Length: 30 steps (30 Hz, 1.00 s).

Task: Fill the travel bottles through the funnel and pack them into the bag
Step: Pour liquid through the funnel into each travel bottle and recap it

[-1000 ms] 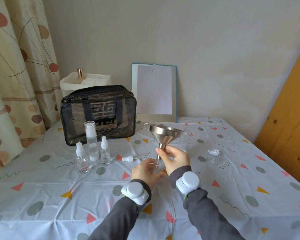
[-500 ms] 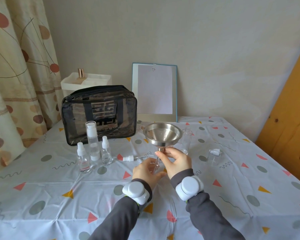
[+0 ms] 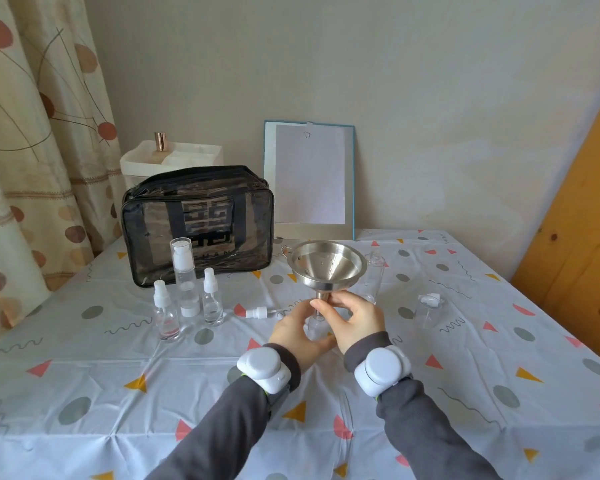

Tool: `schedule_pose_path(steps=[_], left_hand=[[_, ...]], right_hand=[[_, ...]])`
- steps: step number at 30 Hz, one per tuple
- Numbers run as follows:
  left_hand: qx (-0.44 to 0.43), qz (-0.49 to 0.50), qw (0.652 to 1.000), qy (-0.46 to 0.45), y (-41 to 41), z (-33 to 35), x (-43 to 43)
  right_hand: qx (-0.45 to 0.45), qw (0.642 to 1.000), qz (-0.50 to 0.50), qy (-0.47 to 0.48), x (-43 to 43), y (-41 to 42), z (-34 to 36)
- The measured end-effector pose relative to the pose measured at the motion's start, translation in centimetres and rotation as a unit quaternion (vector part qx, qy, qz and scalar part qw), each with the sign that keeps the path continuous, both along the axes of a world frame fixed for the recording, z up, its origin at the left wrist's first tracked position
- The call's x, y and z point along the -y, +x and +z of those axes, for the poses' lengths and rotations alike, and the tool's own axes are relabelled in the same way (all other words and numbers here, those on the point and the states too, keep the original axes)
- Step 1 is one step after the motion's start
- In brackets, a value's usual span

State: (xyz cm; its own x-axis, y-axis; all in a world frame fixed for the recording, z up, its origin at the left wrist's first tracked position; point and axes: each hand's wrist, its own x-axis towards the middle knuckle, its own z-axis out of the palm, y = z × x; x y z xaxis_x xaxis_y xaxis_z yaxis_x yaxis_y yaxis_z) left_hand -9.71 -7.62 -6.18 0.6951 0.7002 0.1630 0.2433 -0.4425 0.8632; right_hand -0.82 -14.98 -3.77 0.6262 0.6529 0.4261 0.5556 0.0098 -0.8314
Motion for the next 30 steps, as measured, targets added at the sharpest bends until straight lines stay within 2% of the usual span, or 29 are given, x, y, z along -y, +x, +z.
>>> schedule_pose_path(steps=[3,7,13,21,27,30], left_hand=[[0.102,-0.054,0.993,-0.035,-0.2,1.2,0.3],[0.125,-0.085,0.986,-0.065,-0.8,2.0,-0.3],[0.097,-0.007,0.993,-0.068,-1.0,1.8,-1.1],[0.098,0.037,0.992,-0.069,-1.0,1.6,-1.0],[0.129,0.063,0.987,-0.071,-0.7,1.3,-0.5],[0.130,0.056,0.988,-0.066,-0.4,1.3,-0.4]], right_hand=[[0.003,1.000,-0.002,-0.010,0.1,0.2,0.3],[0.011,0.999,0.025,-0.018,0.4,0.4,0.7],[0.048,0.998,0.038,-0.029,0.4,0.3,0.6],[0.123,0.992,0.026,-0.032,0.4,0.3,0.3],[0.117,0.991,0.038,-0.045,0.3,0.5,0.4],[0.126,0.991,0.032,-0.023,0.2,0.7,0.6]])
